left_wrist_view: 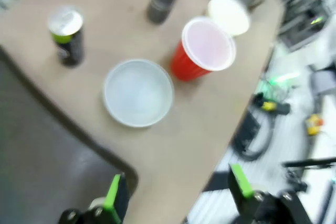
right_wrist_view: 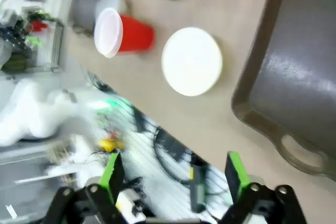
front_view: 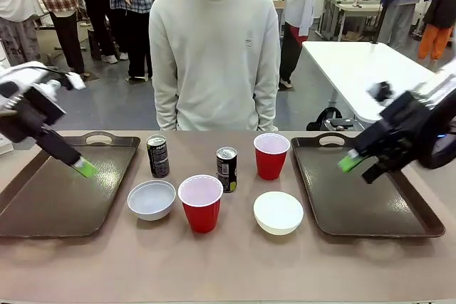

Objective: Prepare tableware on both trays.
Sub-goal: Pick up a Picnic Bowl from the table and place it on a Handle tray.

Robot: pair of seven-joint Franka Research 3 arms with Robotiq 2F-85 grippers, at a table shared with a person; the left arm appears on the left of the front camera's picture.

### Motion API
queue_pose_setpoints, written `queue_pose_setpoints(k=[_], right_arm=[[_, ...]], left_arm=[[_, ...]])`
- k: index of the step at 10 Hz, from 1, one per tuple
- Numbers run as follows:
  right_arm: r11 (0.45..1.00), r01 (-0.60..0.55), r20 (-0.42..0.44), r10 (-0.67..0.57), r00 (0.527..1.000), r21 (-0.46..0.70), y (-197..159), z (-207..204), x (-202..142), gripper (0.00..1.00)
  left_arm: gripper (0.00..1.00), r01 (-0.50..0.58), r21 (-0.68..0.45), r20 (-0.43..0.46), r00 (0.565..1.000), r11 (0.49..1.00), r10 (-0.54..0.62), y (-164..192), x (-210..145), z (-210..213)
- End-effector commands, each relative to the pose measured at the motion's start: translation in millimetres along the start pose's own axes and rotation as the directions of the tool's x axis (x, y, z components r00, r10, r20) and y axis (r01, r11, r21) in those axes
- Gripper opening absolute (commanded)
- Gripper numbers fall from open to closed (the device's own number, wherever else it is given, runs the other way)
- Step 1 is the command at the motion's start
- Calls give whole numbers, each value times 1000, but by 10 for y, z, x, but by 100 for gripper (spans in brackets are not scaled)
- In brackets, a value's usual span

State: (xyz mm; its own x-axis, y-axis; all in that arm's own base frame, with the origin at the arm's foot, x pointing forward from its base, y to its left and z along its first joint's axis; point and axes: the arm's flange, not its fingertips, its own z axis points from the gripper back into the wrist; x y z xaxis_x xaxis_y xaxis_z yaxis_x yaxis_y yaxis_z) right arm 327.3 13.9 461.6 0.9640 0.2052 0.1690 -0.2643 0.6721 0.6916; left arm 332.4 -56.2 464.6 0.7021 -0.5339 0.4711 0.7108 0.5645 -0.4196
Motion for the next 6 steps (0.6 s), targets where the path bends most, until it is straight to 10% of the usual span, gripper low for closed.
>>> queue_pose_setpoints(k=[1,6], right_arm=[[979,97,69,-111,991,180,-377,270,-99,100],[972,98,226,-147,963,214,-646,585,-596,100]], left_arm=[[100,-131,-172,104,983,976,150,385,-202,357],[100,-418,-299,164,863,858,477,1103,-797,948]])
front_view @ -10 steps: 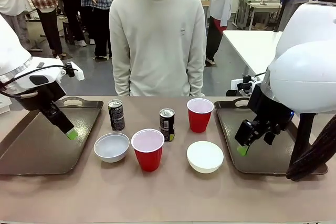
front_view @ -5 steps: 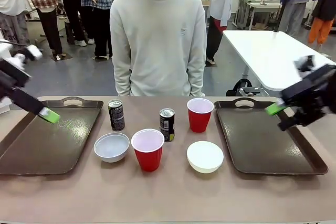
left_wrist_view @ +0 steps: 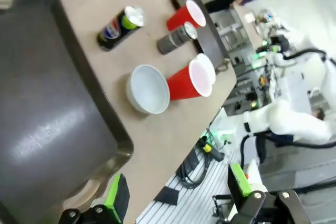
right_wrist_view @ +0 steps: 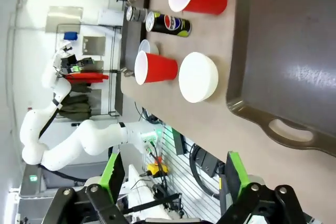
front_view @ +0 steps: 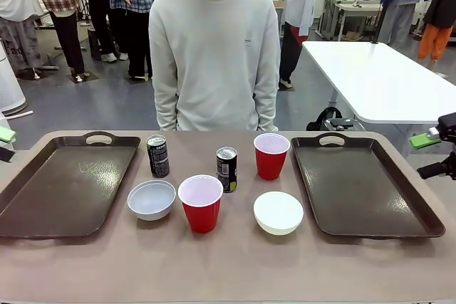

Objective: Prepare tableware on both trays.
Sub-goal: Pick up a Picnic Bowl from the table and place it on a Handle tray.

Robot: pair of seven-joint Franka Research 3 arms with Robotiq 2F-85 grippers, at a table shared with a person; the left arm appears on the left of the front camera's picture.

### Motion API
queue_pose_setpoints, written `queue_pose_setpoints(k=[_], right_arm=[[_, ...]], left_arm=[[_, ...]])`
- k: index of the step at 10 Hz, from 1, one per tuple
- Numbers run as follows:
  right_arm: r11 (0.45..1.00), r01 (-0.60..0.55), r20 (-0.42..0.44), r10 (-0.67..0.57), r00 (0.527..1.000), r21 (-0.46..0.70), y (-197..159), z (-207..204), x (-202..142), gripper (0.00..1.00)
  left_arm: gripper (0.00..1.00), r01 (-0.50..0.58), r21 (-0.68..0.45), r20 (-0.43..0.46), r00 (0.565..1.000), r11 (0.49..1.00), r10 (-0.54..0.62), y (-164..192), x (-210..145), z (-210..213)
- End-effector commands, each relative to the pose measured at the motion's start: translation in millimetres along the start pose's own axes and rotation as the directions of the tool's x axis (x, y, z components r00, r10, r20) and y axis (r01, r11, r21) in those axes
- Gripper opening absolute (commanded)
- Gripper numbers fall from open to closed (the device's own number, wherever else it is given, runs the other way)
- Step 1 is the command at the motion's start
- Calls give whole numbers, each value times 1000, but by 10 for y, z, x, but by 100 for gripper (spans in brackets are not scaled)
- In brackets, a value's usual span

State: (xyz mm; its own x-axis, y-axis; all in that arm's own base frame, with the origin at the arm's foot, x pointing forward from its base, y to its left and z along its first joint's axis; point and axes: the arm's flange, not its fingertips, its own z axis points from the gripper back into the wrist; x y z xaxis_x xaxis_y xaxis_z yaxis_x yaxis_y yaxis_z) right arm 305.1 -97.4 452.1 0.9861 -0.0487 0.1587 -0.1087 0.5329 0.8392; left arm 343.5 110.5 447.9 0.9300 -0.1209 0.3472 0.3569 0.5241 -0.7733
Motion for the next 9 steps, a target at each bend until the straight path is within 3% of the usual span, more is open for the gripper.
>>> queue_pose_setpoints(k=[1,4,5,6,9], right_arm=[[998,-58,83,56,995,15,56,-36,-229,100],[996,-81,81,83,993,-23,109,1,-289,100],[999,-42,77,43,996,-18,91,224,-67,100],[999,-42,77,43,996,-18,91,224,-67,100],[999,-42,77,43,996,-18,91,224,-67,100]], left_arm=[[100,-56,-6,26,998,998,56,36,76,52],[100,-79,33,31,996,996,78,60,61,65],[100,188,66,25,981,980,-190,-140,17,-4],[100,-67,22,20,998,998,67,127,29,78],[100,-67,22,20,998,998,67,127,29,78]])
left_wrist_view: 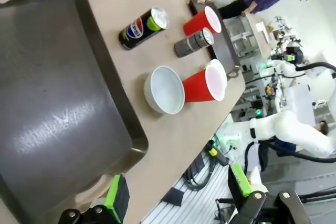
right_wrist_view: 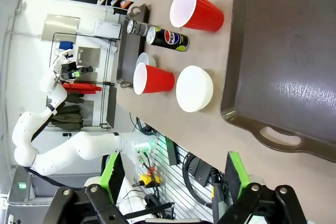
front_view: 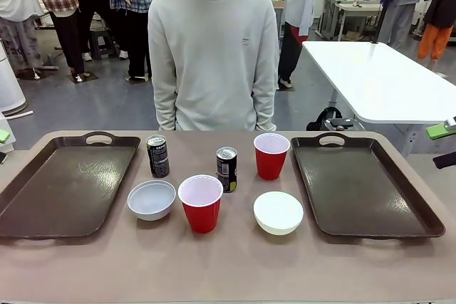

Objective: Prepare tableware on both trays.
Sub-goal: Pick up a Picnic Bowl from the table and place it on a Handle tray.

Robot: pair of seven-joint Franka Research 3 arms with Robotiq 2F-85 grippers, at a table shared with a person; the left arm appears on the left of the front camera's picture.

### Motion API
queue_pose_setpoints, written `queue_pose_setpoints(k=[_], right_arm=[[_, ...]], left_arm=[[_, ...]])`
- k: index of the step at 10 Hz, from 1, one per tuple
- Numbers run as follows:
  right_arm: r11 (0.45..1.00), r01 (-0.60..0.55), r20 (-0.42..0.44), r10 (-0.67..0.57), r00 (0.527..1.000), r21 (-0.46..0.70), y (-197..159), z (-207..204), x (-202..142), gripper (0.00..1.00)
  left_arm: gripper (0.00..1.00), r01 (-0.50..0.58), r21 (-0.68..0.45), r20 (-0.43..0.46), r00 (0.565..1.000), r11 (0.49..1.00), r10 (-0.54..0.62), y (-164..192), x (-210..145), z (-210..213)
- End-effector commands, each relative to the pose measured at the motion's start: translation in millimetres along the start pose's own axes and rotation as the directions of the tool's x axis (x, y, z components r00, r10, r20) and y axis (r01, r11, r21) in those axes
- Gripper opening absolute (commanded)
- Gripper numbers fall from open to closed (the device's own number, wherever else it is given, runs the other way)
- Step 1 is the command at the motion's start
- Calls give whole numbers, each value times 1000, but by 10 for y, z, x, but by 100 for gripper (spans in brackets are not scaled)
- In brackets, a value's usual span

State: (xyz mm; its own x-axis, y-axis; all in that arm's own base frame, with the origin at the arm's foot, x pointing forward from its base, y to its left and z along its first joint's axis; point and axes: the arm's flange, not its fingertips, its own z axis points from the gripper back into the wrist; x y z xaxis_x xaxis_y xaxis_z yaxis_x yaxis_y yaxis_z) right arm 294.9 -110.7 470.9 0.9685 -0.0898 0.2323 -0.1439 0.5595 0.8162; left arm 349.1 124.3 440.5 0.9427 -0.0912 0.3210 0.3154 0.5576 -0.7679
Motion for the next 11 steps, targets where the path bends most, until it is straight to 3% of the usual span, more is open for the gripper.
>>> queue_pose_setpoints(k=[1,11], right_arm=[[1000,-1,1,1,1000,12,-7,1,-3,100],[1000,-1,1,1,1000,12,-7,1,-3,100]], left_arm=[[100,-27,-13,9,1000,1000,27,-23,18,7],[100,-27,-13,9,1000,1000,27,-23,18,7]])
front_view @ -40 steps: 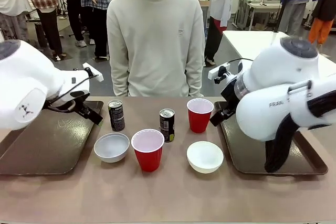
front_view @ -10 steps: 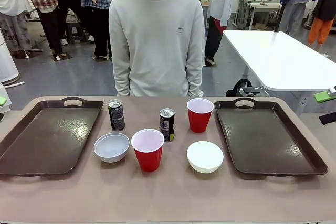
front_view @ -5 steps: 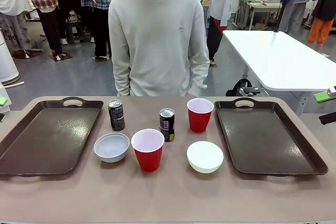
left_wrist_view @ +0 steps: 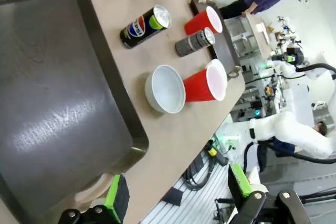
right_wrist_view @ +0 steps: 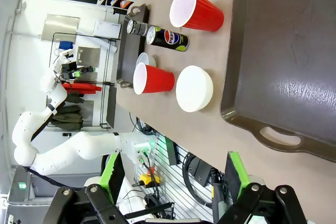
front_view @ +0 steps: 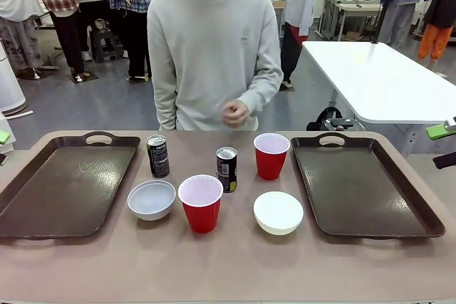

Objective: Prepare tableware on both trays.
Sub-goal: Pick up a Picnic Bowl from the table and place it on a Handle tray.

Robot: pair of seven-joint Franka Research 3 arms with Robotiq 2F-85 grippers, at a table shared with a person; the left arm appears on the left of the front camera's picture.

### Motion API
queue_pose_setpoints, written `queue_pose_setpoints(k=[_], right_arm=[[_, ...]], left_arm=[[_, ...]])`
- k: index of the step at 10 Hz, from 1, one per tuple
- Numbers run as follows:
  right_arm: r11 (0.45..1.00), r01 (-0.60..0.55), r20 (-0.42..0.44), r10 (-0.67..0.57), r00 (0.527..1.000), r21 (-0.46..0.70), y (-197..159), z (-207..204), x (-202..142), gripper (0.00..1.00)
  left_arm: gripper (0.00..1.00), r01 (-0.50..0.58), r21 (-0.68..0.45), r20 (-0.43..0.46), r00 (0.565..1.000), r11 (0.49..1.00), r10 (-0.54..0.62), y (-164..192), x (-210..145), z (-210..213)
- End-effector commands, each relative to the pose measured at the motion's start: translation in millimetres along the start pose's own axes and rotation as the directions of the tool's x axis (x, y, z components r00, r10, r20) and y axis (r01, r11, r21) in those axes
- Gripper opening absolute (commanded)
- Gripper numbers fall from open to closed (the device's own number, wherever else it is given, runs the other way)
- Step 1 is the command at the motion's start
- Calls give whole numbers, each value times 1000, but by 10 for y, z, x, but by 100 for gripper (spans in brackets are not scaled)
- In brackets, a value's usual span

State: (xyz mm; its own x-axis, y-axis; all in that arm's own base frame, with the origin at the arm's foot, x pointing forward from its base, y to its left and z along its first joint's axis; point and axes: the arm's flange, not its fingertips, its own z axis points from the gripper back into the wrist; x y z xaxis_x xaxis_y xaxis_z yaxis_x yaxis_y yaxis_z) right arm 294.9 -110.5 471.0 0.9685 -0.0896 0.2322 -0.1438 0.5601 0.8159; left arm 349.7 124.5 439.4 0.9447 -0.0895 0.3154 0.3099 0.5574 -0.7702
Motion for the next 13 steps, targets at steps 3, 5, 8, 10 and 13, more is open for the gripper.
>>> queue_pose_setpoints(k=[3,5,8,10,13], right_arm=[[1000,-1,2,1,1000,13,-8,2,-3,100],[1000,-1,2,1,1000,13,-8,2,-3,100],[1000,-1,2,1,1000,13,-8,2,-3,100],[1000,-1,2,1,1000,13,-8,2,-3,100],[1000,-1,2,1,1000,13,-8,2,-3,100]], left_arm=[[100,-21,-12,11,1000,1000,21,-35,16,12],[100,39,148,-10,999,988,-38,-203,58,-161],[100,145,406,-124,987,902,-102,-818,358,-696],[100,256,516,-237,960,817,-150,-1180,437,-1262],[100,377,647,-423,901,663,-100,-1335,279,-2229]])
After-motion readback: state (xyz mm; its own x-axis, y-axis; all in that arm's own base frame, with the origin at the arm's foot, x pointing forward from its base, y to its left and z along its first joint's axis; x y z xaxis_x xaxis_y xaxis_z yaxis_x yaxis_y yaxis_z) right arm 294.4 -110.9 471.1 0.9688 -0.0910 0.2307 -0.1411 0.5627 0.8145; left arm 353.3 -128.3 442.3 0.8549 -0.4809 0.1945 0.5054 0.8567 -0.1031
